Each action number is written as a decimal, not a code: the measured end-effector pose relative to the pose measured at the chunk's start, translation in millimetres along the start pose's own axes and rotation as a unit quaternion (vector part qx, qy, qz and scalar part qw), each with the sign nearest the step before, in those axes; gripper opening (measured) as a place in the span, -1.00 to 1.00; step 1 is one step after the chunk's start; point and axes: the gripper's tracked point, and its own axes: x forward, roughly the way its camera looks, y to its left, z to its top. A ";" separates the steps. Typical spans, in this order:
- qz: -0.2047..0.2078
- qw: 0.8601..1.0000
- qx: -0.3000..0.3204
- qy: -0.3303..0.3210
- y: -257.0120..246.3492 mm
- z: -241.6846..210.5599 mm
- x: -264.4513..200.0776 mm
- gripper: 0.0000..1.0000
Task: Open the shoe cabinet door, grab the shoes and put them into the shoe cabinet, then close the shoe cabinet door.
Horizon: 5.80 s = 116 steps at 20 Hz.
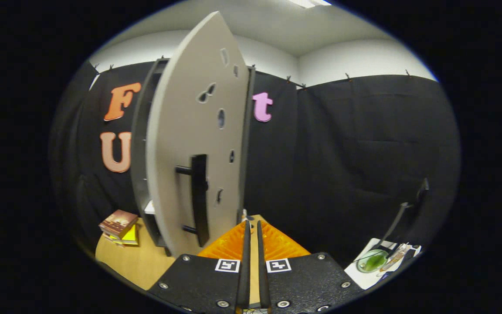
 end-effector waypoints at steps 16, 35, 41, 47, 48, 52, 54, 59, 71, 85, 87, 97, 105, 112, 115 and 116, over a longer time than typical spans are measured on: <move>0.143 0.989 0.017 -0.032 276.8 27.6 23.7 -0.58; 0.149 0.989 0.009 -0.016 313.2 26.0 95.1 -0.51; 0.166 0.986 0.019 -0.022 277.3 23.3 75.2 -0.55; 0.101 0.994 0.028 -0.019 209.3 17.2 59.4 -0.57; 0.087 0.996 0.033 -0.018 190.2 16.0 55.9 -0.63; 0.018 0.999 0.033 -0.016 103.3 8.2 48.5 -0.66; -0.007 0.999 0.035 -0.012 70.4 3.9 45.2 -0.66; -0.106 0.993 0.054 0.006 -26.6 -20.9 36.0 -0.66; 0.039 0.995 0.036 0.087 108.6 -160.0 19.7 -0.60; 0.129 0.946 -0.059 0.293 204.3 -416.6 136.9 -0.11; 0.123 0.942 -0.069 0.306 205.6 -433.5 150.7 -0.11; 0.121 0.933 -0.083 0.329 214.0 -458.9 164.6 -0.45; 0.133 0.936 -0.050 0.322 220.5 -410.9 157.5 -1.00; 0.159 0.949 -0.064 0.264 225.3 -308.7 144.9 -1.00; 0.159 0.954 -0.081 0.243 220.3 -259.2 132.3 -1.00; 0.160 0.955 -0.082 0.234 218.8 -241.2 129.4 -1.00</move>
